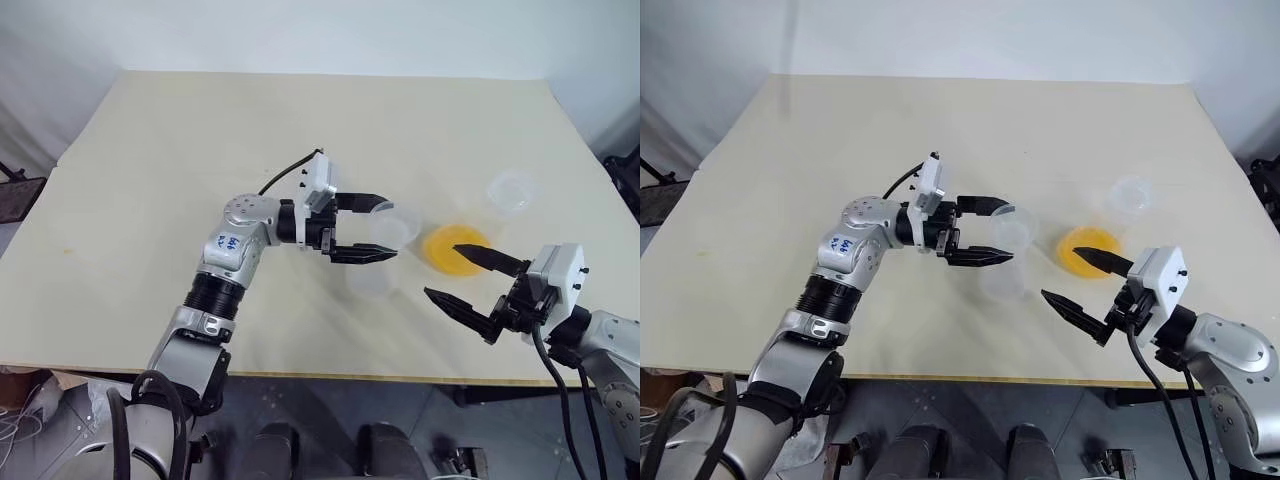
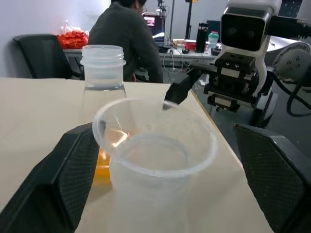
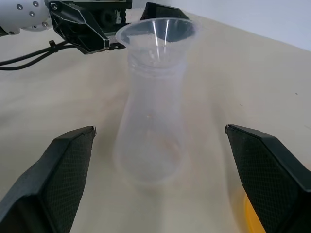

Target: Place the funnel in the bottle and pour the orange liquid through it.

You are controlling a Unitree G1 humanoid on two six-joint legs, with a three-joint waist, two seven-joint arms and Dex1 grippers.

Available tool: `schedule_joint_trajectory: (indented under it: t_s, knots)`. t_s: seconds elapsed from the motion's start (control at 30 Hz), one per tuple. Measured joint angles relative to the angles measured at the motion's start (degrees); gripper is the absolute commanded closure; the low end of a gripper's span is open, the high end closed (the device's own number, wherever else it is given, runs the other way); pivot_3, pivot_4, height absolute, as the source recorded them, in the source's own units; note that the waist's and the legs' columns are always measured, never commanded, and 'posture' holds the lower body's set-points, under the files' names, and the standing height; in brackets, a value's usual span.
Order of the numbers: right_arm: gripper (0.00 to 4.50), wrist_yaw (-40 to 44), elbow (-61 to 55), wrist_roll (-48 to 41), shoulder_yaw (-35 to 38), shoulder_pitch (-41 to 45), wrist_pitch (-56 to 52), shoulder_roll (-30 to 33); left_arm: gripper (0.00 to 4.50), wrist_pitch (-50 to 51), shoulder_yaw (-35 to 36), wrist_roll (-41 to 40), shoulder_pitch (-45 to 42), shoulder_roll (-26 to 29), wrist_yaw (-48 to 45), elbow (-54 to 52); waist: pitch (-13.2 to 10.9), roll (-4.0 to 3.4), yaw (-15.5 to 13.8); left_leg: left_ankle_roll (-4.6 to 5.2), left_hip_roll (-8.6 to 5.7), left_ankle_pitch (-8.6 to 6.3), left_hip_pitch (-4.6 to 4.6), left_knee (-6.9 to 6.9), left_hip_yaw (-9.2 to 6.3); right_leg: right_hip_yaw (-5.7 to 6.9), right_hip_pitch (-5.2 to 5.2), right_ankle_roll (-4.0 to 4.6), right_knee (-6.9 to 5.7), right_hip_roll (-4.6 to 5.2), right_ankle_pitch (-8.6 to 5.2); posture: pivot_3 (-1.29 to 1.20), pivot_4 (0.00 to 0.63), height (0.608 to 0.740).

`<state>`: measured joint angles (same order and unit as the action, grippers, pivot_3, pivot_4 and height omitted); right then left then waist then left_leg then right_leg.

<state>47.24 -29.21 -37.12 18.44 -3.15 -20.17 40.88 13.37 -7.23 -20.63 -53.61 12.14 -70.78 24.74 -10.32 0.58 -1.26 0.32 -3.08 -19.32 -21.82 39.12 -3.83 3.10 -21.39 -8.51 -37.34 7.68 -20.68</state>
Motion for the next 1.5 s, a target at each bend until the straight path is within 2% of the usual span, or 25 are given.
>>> schedule_joint_trajectory:
  t_s: [0.13, 0.3, 0.47, 0.57, 0.8, 0.97, 1.03, 1.17, 1.37, 1.5]
  knots:
    - [0.00, 0.62, 0.01, -0.03, 0.96, -0.12, -0.23, 1.71, 0.01, -0.27, 0.34, 0.03, 0.02, 5.26, -3.35, -1.80, 0.01, -0.02, 0.10, 0.00, 0.02, 0.00, -0.01, -0.01, 0.00, 0.00, -0.01, 0.00, 0.00, 0.00, 0.00, 0.00, 0.150, 0.740]
    - [0.00, 0.27, -0.09, -0.08, 3.10, -1.02, -1.94, 2.99, 0.01, -1.61, 1.90, -0.39, 0.74, 8.77, -5.65, -2.51, 0.01, -0.02, 0.05, 0.00, 0.07, 0.00, -0.01, -0.01, -0.01, 0.00, -0.01, 0.00, 0.00, 0.01, 0.00, 0.00, 0.150, 0.740]
    - [0.00, -3.61, -2.46, -0.09, 7.83, -4.57, -6.67, 3.89, 0.01, -1.88, 3.53, -1.31, 6.20, 13.31, -7.64, -7.46, 0.02, -0.04, 0.03, 0.00, 0.13, 0.00, -0.01, -0.01, -0.03, -0.01, -0.01, 0.00, -0.04, 0.01, 0.00, 0.00, 0.150, 0.740]
    - [0.00, -6.79, -5.80, -0.21, 11.76, -7.55, -8.90, 3.38, 0.01, -1.16, 4.59, -2.57, 9.57, 14.47, -7.54, -9.88, 0.02, -0.04, -0.04, 0.00, 0.13, 0.00, -0.02, 0.01, -0.05, -0.02, 0.00, 0.00, -0.03, 0.02, 0.00, 0.00, 0.150, 0.740]
    - [0.00, -14.17, -13.82, -1.91, 20.98, -15.68, -10.69, -3.05, 0.01, -0.91, 8.59, -4.37, 13.10, 14.13, -1.80, -12.89, 0.03, -0.05, -0.09, 0.01, 0.10, 0.00, -0.03, 0.01, -0.10, -0.05, 0.01, 0.00, -0.05, 0.03, 0.00, 0.00, 0.150, 0.740]
    - [0.00, -17.10, -16.18, -3.84, 22.88, -19.02, -11.24, -6.09, 0.01, -2.48, 9.49, -4.75, 14.58, 14.18, -1.30, -12.75, 0.05, -0.09, 0.23, 0.01, 0.13, 0.00, 0.02, 0.01, -0.01, -0.11, 0.01, 0.00, -0.07, -0.01, 0.00, 0.00, 0.150, 0.740]
    - [0.00, -17.89, -16.10, -3.84, 22.13, -18.33, -11.34, -6.08, 0.01, -2.73, 9.48, -4.76, 14.92, 14.20, -1.37, -12.75, 0.05, -0.09, 0.36, 0.01, 0.13, 0.00, 0.04, 0.01, -0.01, -0.13, 0.01, 0.00, -0.08, -0.01, 0.00, 0.00, 0.150, 0.740]
    - [0.00, -20.55, -13.15, -3.39, 18.23, -11.08, -11.91, -5.36, 0.01, -2.96, 9.45, -4.80, 15.30, 14.15, -1.34, -12.72, 0.06, -0.10, 0.77, 0.01, 0.15, 0.00, 0.09, -0.01, 0.00, -0.14, 0.03, 0.01, -0.09, -0.03, 0.00, 0.00, 0.150, 0.740]
    - [0.00, -23.76, -1.98, 1.38, 8.46, 2.90, -12.51, -4.90, 0.01, -3.60, 9.18, -4.87, 15.52, 13.31, -1.27, -12.92, 0.07, -0.11, 1.36, 0.01, 0.13, 0.00, 0.10, -0.04, 0.01, -0.15, 0.02, 0.00, -0.09, -0.01, 0.00, 0.00, 0.150, 0.740]
    - [0.00, -24.45, 2.80, 4.02, 5.50, 7.39, -12.25, -4.94, 0.01, -3.62, 9.10, -4.89, 15.72, 13.31, -1.12, -13.17, 0.06, -0.11, 1.28, 0.01, 0.11, 0.00, 0.10, -0.04, 0.00, -0.14, 0.02, 0.00, -0.10, 0.02, 0.00, 0.00, 0.150, 0.740]
